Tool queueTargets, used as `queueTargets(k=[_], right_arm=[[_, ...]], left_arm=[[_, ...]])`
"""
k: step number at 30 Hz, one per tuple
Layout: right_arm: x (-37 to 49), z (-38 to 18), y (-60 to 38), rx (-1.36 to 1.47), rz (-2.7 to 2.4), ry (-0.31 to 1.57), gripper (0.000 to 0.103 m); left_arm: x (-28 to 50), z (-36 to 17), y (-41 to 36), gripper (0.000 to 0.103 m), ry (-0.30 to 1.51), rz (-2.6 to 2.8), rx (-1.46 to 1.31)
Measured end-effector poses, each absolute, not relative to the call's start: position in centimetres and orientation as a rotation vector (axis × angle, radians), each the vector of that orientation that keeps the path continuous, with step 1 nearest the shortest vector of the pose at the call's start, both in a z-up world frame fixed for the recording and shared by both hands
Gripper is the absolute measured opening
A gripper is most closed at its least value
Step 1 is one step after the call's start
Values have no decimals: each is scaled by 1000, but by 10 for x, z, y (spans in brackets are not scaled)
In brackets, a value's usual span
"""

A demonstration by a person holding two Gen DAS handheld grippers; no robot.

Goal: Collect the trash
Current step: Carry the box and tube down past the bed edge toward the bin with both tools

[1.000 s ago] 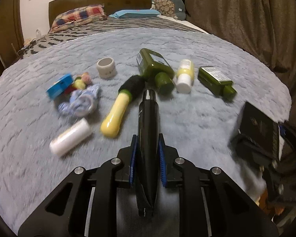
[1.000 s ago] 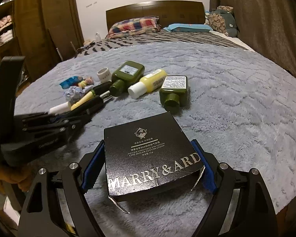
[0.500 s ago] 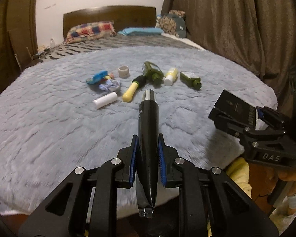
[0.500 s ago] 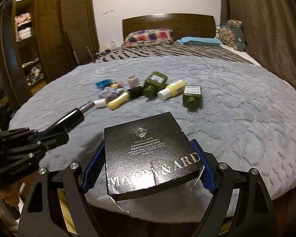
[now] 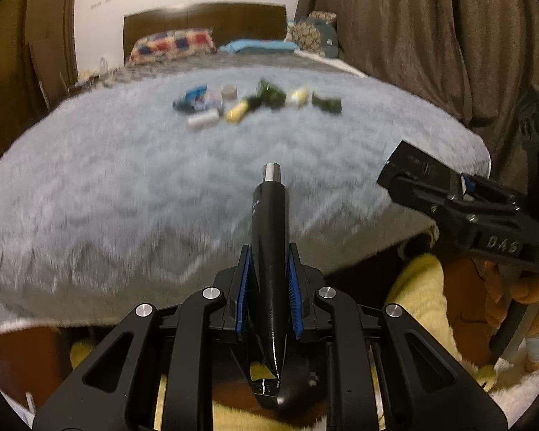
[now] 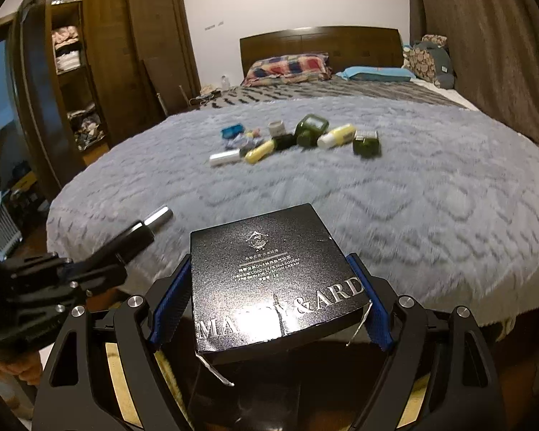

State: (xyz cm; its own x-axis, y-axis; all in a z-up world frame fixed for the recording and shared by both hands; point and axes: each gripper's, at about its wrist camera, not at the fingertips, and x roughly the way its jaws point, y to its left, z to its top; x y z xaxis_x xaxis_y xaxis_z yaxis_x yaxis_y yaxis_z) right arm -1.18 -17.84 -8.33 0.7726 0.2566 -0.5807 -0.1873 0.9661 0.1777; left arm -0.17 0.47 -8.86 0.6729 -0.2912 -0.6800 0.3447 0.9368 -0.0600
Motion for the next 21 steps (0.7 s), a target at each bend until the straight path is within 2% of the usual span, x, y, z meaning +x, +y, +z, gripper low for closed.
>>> queueTargets(k=[9,21], right_arm=[[-22,-145,-162,108,258,833,83],[3,-242,-154,169,233,1120,83]], left_arm=[[-10,-161,16,18,946,-362,73],[19,-255,2,18,1203,-401,60]])
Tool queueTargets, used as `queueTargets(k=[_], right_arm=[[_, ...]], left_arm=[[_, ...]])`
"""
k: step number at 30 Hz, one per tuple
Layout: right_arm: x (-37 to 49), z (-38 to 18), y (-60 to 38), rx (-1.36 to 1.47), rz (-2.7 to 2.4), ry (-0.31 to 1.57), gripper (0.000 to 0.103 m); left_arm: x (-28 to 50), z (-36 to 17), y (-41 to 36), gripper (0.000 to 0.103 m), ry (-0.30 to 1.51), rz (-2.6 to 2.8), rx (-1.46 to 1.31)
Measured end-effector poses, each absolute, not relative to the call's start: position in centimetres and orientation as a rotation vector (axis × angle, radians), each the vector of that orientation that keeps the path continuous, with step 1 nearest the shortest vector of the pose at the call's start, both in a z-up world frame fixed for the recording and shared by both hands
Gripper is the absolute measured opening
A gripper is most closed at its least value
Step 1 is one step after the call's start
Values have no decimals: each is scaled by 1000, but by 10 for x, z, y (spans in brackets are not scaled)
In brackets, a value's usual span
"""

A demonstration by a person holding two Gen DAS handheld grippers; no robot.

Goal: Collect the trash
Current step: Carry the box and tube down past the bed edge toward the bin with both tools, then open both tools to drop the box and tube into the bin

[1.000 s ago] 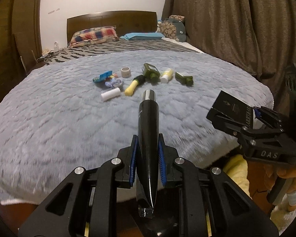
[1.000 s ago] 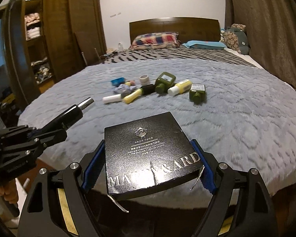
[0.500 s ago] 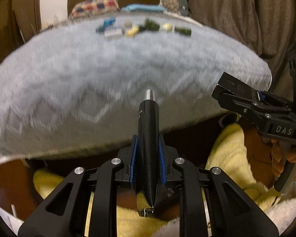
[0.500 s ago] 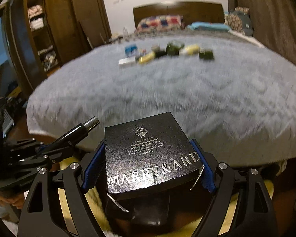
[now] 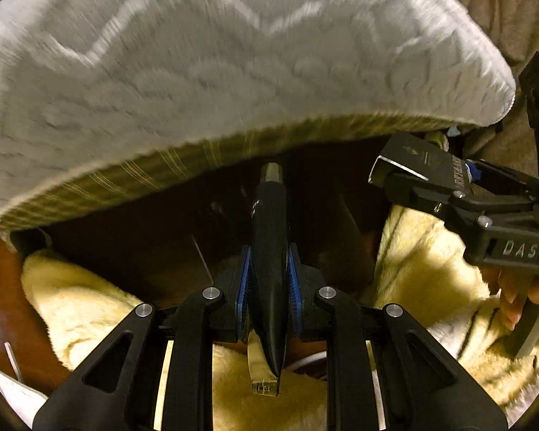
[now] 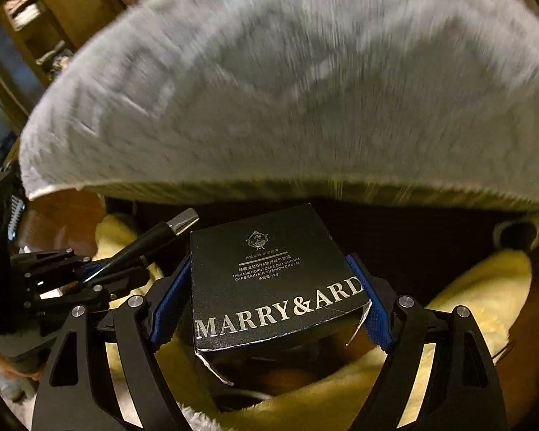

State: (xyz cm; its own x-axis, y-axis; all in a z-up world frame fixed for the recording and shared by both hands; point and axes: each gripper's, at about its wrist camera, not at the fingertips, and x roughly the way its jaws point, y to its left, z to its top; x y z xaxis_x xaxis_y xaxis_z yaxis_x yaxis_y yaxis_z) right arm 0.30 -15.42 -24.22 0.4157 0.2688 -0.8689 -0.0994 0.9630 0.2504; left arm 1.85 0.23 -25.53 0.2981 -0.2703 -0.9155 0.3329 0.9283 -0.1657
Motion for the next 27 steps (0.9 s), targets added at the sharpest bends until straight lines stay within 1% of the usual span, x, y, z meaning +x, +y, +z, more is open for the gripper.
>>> queueTargets(k=[5,11,19,20,22,23,26,27], right_arm=[[19,-268,-140,128,203,1192,83],[30,-291,-136,140,201,1233,83],[32,-292,-139,163,188,1245,85],[32,-291,-140,164,188,1241,89],[32,-284,-145,165,191,1227,93],[32,-282,-146,164,191,1221,93],[30,-269,-154,175,184,1192,93],[29,-265,-156,183,183,1180,93]], left_arm=[[38,-288,-3,18,1281,-387,55],[43,-317,-12,18,1347,-394,33],[43,-321,-7,19,1357,-379,20],[44,-319,-3,20,1356,-381,20],[43,-313,-4,29,1340,-379,24],[44,-309,-4,34,1331,-377,26],[42,-297,-2,42,1296,-362,37],[42,-293,-1,47,1282,-356,42]])
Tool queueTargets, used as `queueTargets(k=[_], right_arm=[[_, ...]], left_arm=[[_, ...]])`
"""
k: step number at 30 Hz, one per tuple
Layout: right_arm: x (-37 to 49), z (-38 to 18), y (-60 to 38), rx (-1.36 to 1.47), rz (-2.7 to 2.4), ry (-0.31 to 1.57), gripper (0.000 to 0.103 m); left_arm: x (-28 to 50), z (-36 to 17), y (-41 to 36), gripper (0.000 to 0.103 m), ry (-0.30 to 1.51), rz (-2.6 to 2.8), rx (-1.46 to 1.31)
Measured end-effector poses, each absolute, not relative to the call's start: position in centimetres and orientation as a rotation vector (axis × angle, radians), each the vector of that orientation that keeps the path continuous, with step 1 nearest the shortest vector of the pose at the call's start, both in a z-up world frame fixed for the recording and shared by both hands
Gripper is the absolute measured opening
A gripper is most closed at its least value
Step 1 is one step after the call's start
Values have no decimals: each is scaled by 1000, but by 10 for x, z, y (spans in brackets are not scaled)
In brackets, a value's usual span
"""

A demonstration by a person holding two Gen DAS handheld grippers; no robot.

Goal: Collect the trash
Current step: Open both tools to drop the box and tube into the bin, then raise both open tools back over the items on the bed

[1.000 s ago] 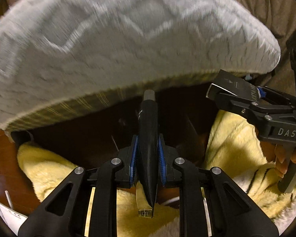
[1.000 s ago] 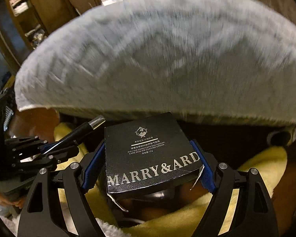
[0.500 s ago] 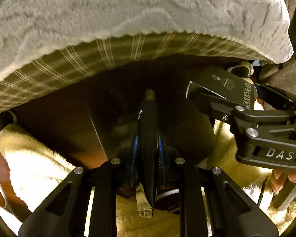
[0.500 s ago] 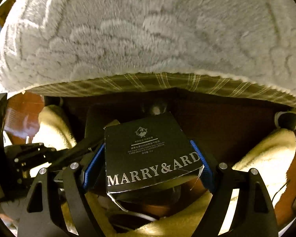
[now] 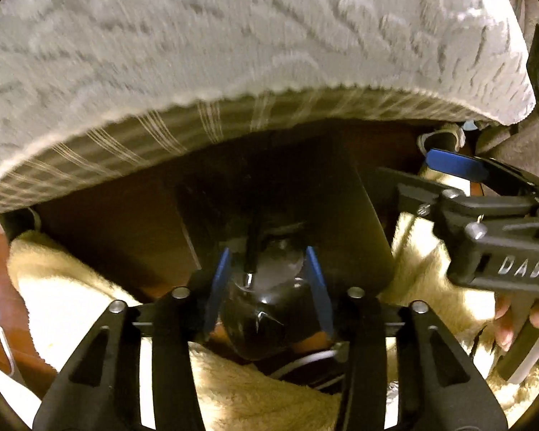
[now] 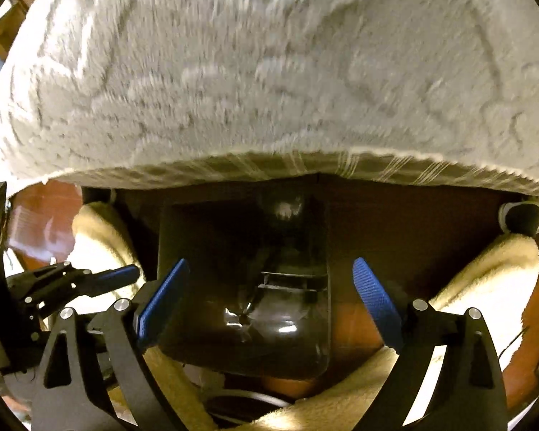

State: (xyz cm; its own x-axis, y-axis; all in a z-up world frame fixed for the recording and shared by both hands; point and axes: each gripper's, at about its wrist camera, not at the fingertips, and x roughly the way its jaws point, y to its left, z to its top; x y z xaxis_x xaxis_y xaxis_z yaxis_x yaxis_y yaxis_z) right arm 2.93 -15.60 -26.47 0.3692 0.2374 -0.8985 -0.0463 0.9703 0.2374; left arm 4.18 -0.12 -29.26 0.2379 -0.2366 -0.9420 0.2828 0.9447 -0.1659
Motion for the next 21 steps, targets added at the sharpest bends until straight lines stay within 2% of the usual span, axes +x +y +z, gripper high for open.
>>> queueTargets(k=[6,8,14,21], right_arm=[[23,-190,-183,152,146,960,93],[21,-160,-194,130,115,857,93],[34,-96,-221,54,9,656,93],[80,-73,-244,71,-70,610,93]], left_arm=[[37,-231,6,73,1124,-329,74],[38,-203,8,77,1050,-321,79],[50,-134,14,82,861,-288,89],[103,-89,17,82,742,-230,83]])
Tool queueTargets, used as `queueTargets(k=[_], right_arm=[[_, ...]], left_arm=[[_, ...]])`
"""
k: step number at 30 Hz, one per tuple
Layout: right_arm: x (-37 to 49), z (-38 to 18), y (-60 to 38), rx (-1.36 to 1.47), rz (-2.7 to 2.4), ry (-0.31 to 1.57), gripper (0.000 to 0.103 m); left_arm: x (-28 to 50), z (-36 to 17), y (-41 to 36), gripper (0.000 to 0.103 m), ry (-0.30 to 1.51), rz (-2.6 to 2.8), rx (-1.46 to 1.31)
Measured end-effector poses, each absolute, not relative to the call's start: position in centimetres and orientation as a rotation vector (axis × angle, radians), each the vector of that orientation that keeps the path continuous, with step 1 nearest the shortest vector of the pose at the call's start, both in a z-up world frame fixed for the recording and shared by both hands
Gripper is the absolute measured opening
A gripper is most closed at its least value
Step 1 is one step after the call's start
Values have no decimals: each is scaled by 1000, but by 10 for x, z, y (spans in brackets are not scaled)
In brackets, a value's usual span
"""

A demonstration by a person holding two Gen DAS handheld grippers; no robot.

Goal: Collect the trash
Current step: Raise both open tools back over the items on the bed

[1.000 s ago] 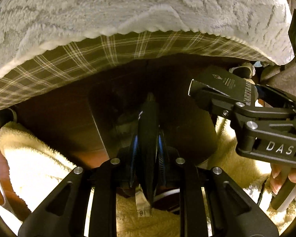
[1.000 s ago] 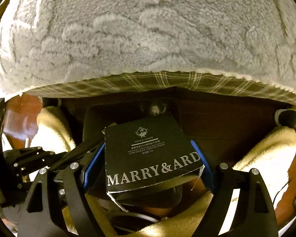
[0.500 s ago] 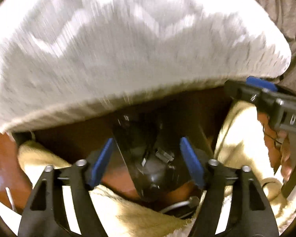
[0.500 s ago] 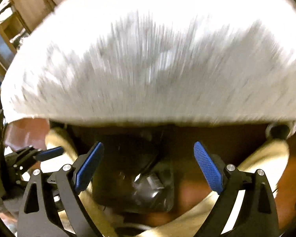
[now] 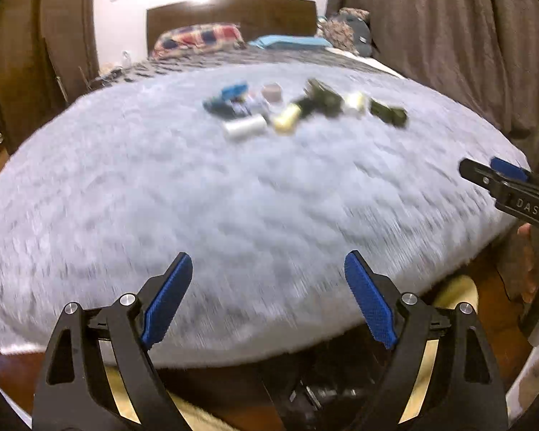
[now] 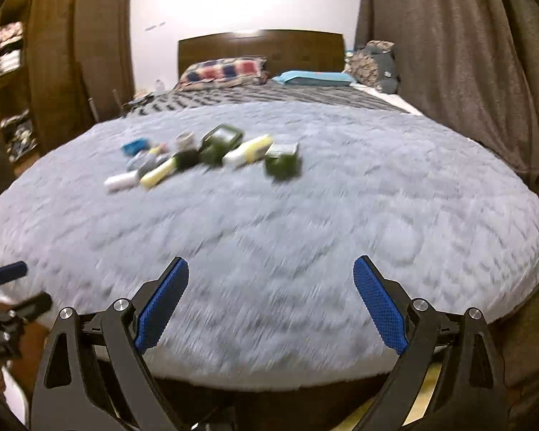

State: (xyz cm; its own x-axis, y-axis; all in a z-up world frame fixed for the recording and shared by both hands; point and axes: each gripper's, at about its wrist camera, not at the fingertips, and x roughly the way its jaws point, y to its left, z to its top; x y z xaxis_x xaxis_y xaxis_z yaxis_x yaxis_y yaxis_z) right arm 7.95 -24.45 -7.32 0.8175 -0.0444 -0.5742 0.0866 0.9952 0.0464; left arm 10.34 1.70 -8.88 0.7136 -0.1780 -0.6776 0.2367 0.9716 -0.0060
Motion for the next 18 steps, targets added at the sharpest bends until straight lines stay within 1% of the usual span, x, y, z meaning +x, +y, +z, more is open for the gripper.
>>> queueTargets(k=[7,9,16,18], right_arm=[[143,-74,-258,100,-129,615,93],[160,-74,-260,111,-133,621,93],[206,-79,-257,106,-135,648,84],[217,-82,-255,101,-139,663,82]], left_arm=[[173,-90,21,81,729,-165,63],[196,-91,18,77,731,-151,59],[246,-97,4,75,761,-147,51],[255,-99,2,70,773,-136,43]])
